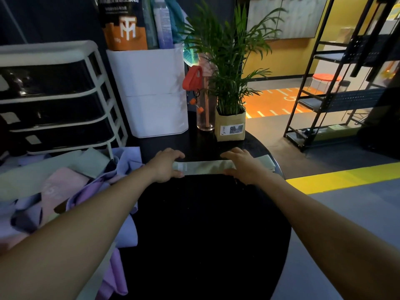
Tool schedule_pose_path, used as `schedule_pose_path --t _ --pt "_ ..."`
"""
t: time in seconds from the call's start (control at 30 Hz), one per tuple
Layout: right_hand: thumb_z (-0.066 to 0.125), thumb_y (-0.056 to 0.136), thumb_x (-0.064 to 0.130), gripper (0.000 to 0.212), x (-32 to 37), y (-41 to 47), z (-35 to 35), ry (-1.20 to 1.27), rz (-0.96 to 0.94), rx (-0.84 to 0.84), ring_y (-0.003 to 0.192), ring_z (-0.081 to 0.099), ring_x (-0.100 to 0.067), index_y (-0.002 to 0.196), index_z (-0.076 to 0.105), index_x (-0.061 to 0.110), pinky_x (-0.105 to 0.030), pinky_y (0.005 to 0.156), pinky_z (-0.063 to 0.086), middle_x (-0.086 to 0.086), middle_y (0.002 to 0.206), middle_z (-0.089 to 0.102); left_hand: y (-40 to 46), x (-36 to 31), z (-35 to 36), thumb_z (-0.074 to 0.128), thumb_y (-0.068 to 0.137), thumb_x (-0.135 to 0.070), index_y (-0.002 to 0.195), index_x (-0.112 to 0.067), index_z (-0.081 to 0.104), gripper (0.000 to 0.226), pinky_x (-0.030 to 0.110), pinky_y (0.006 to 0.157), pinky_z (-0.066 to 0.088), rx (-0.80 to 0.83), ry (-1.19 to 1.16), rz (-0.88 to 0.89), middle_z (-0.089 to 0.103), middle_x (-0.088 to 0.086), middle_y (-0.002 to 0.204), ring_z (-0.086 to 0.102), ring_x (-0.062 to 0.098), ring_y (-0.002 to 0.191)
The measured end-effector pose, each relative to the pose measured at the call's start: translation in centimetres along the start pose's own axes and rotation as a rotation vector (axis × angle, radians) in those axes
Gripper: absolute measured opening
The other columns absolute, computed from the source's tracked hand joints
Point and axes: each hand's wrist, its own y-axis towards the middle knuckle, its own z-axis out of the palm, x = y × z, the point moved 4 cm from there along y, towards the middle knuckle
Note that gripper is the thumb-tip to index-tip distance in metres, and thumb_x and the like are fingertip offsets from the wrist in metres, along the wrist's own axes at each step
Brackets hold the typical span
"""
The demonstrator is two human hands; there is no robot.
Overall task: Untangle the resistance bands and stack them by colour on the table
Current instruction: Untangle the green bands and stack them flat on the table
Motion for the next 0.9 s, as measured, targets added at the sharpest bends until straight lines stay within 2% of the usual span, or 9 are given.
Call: schedule_pose_path --t 0.23,0.57,0.73,0.83,0.9 --pt "0.06 0.089 0.03 0.049 8.1 0.4 -0.5 0.065 -0.143 -0.072 0.127 0.038 -0.027 0.135 0.046 0.018 -0.036 0.106 0.035 -0.009 0.137 0.041 -4.5 0.4 -5.6 0.066 0.085 -0.021 0.129 -0.013 0.051 0.047 0.03 0.099 0.038 -0.193 0.012 -0.021 0.049 0.008 0.131 0.048 0.024 0.12" --pt "0.063 0.087 0.017 0.037 19.9 0.1 0.6 0.199 -0.317 -0.103 0.113 0.054 -0.029 0.121 0.058 0.004 -0.027 0.094 0.037 -0.017 0.121 0.056 -14.3 5.7 -10.9 0.061 0.083 -0.014 0.109 -0.017 0.063 0.026 0.039 0.09 0.045 -0.422 0.052 -0.13 0.055 0.007 0.113 0.054 0.027 0.106" --pt "0.062 0.087 0.011 0.026 24.1 0.4 1.1 0.307 -0.345 -0.131 0.102 0.059 -0.031 0.11 0.063 -0.001 -0.022 0.076 0.036 -0.019 0.11 0.063 -17.6 9.3 -12.1 0.059 0.089 -0.016 0.117 -0.015 0.059 0.029 0.034 0.093 0.042 -0.49 0.008 -0.209 0.051 0.006 0.119 0.051 0.023 0.112" --pt "0.061 0.087 0.007 0.023 26.1 1.0 1.4 0.393 -0.33 -0.133 0.1 0.06 -0.033 0.105 0.063 -0.008 -0.027 0.08 0.041 -0.023 0.105 0.065 -19.1 11.1 -12.2 0.06 0.087 -0.014 0.118 -0.013 0.058 0.032 0.029 0.09 0.039 -0.526 -0.038 -0.24 0.052 0.007 0.118 0.052 0.023 0.11" --pt "0.061 0.087 0.009 0.027 27.0 1.5 1.8 0.423 -0.3 -0.124 0.098 0.06 -0.032 0.109 0.061 -0.007 -0.03 0.082 0.042 -0.024 0.107 0.064 -19.6 11.8 -11.9 0.06 0.086 -0.013 0.121 -0.011 0.056 0.035 0.025 0.087 0.037 -0.523 -0.057 -0.241 0.051 0.01 0.118 0.052 0.024 0.11"
